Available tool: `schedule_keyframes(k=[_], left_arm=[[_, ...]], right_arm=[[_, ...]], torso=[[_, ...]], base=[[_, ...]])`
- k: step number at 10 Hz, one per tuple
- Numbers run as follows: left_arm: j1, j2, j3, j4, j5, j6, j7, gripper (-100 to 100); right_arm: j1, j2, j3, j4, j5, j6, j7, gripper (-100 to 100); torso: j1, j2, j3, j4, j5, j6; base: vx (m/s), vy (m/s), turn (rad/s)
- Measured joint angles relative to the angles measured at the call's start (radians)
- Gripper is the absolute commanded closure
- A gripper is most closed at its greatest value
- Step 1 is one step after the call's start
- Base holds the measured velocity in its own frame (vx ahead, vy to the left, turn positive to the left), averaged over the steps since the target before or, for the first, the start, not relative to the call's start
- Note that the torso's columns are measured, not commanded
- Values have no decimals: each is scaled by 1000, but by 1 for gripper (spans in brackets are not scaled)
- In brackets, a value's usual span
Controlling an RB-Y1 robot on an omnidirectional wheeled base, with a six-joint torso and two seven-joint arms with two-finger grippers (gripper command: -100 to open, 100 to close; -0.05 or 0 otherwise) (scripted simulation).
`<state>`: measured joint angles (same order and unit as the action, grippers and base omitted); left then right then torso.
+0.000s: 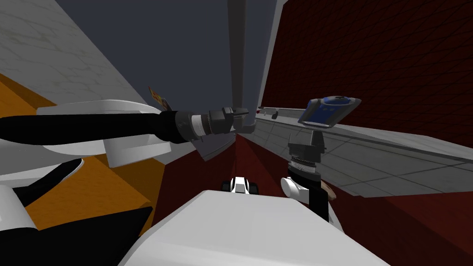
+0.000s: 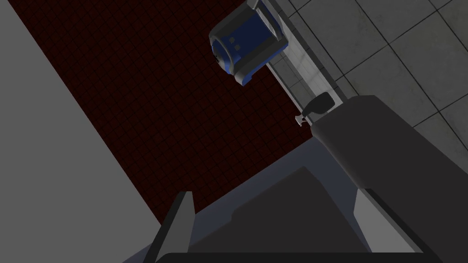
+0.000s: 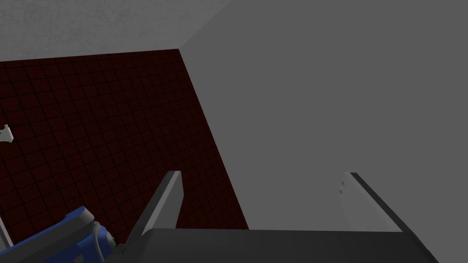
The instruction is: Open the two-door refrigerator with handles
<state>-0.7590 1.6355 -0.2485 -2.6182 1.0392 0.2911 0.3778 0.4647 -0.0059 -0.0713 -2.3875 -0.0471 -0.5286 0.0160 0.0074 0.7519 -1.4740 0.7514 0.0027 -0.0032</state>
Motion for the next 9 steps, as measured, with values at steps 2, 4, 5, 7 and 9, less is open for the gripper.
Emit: schedule_keyframes(k=[2,4,5,7,9], left_arm=[[-24,-6,-8,0,10,20,6,-100],[-26,18,-5,0,31,15,13,0],[-23,18,-10,0,32,17,12,0],[-19,17,-16,0,33,18,12,0],[-17,17,-19,0,33,19,12,0]], right_arm=[[0,0,0,0,0,0,0,0],[0,0,0,0,0,0,0,0],[0,0,0,0,0,0,0,0],[0,0,0,0,0,0,0,0],[0,0,0,0,0,0,0,0]], torso=[[-1,1,-1,2,0,-1],[-1,0,1,0,0,0],[-3,-4,0,-5,-1,1],[-7,-10,-2,-9,-3,2],[-8,-13,-3,-12,-3,3]], base=[[-1,-2,-24],[6,-9,-16],[0,-6,-11],[0,0,0],[0,0,0]])
